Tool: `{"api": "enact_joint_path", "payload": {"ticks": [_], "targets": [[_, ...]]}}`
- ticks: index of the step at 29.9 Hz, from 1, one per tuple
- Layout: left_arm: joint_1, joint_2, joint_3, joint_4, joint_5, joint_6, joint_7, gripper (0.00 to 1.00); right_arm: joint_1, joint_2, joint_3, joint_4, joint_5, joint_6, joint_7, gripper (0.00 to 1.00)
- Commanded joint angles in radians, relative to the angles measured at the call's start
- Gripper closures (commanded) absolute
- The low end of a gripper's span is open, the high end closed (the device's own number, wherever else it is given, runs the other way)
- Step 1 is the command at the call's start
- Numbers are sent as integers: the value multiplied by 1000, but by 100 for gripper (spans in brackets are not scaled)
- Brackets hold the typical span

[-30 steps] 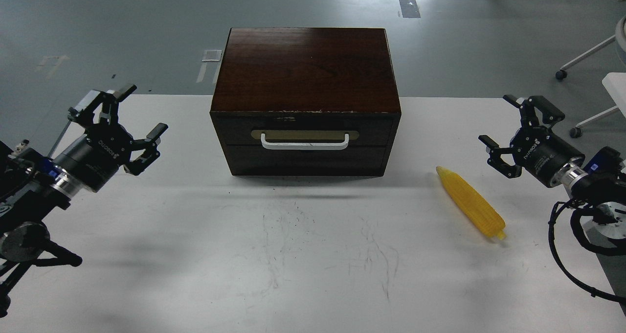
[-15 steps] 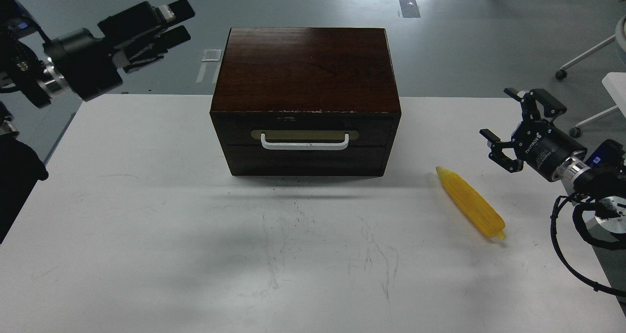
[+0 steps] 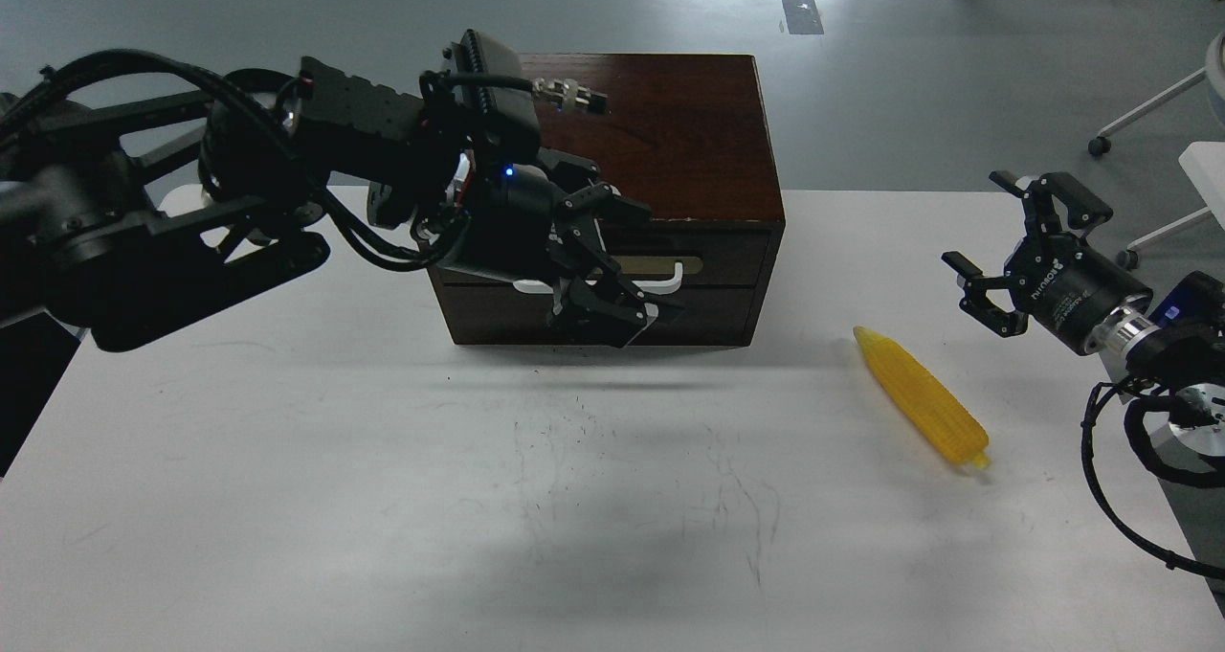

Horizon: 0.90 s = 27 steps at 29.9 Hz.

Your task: Put corn in drawer with both arms

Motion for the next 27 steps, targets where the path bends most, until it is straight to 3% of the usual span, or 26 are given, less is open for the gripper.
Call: {"api": "enact_joint_path", "payload": {"ticks": [1, 14, 27], "targets": [[-13, -63, 59, 66, 92, 0, 1, 1, -1, -9, 0, 1, 0, 0, 0, 0], [-13, -132, 147, 209, 155, 0, 1, 1, -3, -23, 2, 1, 0, 0, 0, 0], [-13, -182, 165, 260, 160, 0, 1, 1, -4, -25, 2, 1, 0, 0, 0, 0]]}}
